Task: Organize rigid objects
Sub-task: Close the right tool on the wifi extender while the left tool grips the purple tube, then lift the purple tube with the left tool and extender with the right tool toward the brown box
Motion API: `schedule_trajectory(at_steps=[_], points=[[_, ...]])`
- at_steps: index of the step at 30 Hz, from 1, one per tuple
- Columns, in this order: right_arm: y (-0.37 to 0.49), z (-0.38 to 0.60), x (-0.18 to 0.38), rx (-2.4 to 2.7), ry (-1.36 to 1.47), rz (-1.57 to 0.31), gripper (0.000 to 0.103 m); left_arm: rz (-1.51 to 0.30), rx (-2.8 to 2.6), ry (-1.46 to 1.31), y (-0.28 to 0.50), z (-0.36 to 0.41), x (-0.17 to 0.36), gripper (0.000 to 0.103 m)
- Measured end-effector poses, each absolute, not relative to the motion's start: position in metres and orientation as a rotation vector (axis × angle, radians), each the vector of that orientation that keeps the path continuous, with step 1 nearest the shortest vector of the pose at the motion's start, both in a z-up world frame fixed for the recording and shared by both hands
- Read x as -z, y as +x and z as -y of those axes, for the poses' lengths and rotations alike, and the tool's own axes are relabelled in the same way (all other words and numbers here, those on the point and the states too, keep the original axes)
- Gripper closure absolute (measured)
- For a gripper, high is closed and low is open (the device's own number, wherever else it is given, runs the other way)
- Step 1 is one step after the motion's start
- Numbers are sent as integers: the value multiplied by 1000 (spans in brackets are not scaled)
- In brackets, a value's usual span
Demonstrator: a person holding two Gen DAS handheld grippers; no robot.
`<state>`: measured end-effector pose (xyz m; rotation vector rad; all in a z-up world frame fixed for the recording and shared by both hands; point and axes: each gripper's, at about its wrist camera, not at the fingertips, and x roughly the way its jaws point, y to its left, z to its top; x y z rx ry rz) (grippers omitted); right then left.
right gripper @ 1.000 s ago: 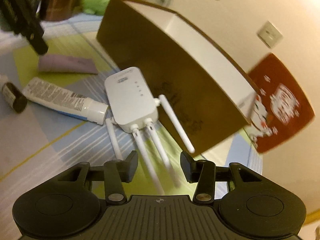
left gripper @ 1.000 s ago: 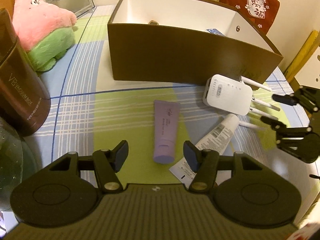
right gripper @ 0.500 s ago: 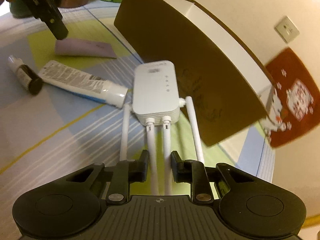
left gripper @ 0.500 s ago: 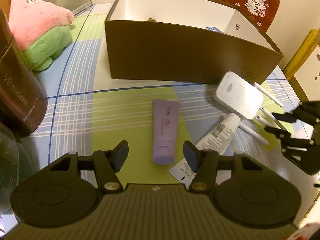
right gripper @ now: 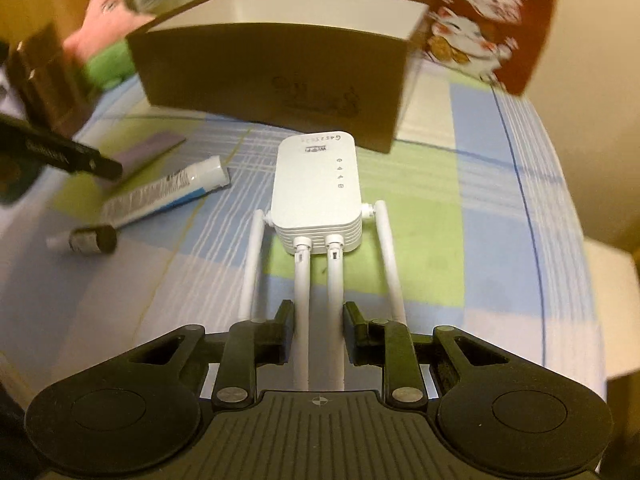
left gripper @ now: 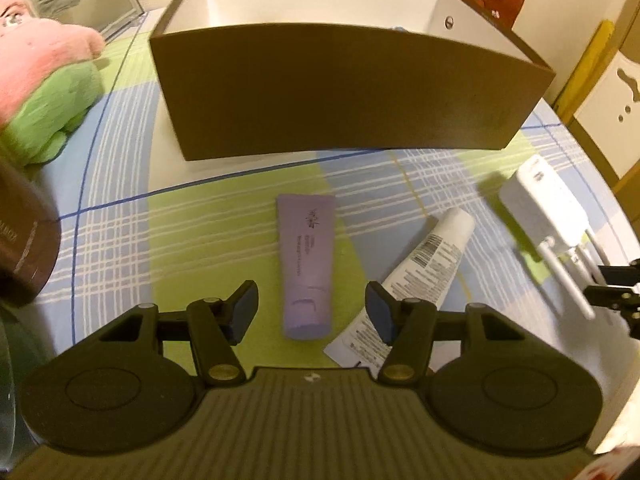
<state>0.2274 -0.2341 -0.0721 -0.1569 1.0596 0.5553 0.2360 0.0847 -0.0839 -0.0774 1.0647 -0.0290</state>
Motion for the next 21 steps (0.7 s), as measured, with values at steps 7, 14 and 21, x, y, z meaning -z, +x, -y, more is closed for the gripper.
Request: schedule_trajectory(at_steps=[7, 14, 21], points=[[233, 240, 59, -507, -111, -1038, 53, -1091, 42, -49, 259, -85, 99, 61], [248, 231, 42, -525, -115, -967, 42, -1085, 56, -18, 263, -82, 103, 75], [278, 203, 48, -556, -168, -946, 40, -1083, -67, -81, 261, -99, 103, 75]])
